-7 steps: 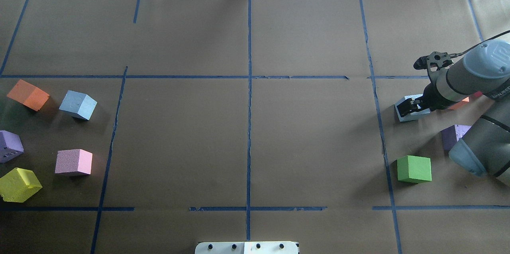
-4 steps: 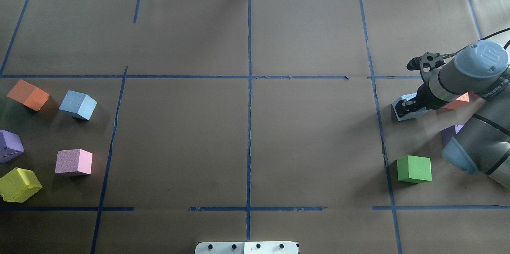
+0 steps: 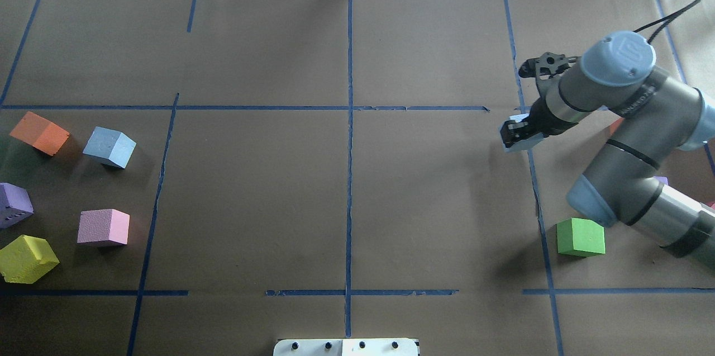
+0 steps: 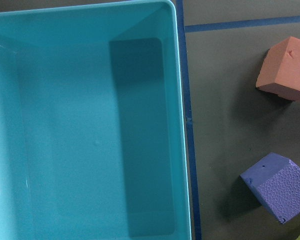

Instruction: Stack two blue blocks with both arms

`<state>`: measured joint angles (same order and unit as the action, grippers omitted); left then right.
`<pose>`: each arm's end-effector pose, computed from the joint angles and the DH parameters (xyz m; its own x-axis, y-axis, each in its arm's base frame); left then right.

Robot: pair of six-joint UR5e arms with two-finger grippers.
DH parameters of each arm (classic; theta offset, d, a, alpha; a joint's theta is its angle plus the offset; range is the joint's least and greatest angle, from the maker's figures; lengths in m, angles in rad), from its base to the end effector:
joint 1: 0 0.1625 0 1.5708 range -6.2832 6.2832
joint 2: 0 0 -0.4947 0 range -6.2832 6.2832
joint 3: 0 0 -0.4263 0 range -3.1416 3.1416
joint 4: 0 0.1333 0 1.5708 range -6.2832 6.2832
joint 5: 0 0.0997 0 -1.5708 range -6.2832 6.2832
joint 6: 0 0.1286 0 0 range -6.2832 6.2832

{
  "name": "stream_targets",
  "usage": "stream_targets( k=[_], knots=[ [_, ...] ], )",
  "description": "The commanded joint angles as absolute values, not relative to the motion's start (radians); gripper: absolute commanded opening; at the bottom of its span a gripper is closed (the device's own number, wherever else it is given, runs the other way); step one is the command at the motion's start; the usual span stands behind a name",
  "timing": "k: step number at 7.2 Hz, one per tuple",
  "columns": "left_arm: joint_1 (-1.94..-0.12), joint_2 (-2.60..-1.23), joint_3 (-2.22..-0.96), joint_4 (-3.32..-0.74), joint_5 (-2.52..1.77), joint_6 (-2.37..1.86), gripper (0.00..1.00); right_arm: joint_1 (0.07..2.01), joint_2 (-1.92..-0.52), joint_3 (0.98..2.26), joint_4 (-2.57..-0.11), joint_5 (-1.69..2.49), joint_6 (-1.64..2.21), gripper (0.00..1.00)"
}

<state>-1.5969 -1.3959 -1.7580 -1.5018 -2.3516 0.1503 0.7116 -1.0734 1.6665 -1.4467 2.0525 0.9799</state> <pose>-0.0541 -0.4333 0.7413 0.7050 0.0917 -0.7033 -0.0804 0.9955 0.0492 -0.5120 -0.5388 0.3793 0.6679 -0.0760 0.7403 0.0289 0.9967 0.0762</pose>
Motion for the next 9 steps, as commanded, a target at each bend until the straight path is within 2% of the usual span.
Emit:
stream_targets(
  k=[1, 3, 5, 6, 7, 8, 9],
  knots=[
    [-1.597, -1.396, -1.758, -1.502, -2.352, 0.150, 1.00, 0.574, -0.799, 1.527, -1.539, 1.920, 1.211, 0.11],
    [-1.597, -1.396, -1.758, -1.499, -2.352, 0.150, 1.00, 0.511, -0.666, 1.377, -1.537, 1.876, 1.267, 0.16],
    [-1.597, -1.394, -1.758, -1.499, -2.352, 0.150, 1.00, 0.492, -0.676, 1.353, -1.534, 1.868, 1.264, 0.26],
    [-1.597, -1.394, -1.758, -1.499, -2.352, 0.150, 1.00, 0.489, -0.678, 1.339, -1.532, 1.868, 1.255, 0.40],
    [-1.597, -1.394, -1.758, -1.499, -2.352, 0.150, 1.00, 0.489, -0.673, 1.329, -1.528, 1.868, 1.255, 0.63],
    [-1.597, -1.396, -1.758, -1.500, -2.352, 0.150, 1.00, 0.492, -0.666, 1.328, -1.528, 1.870, 1.262, 0.98],
    [-1.597, -1.394, -1.758, -1.500, -2.352, 0.150, 1.00, 0.492, -0.661, 1.335, -1.528, 1.870, 1.261, 1.00]
  ],
)
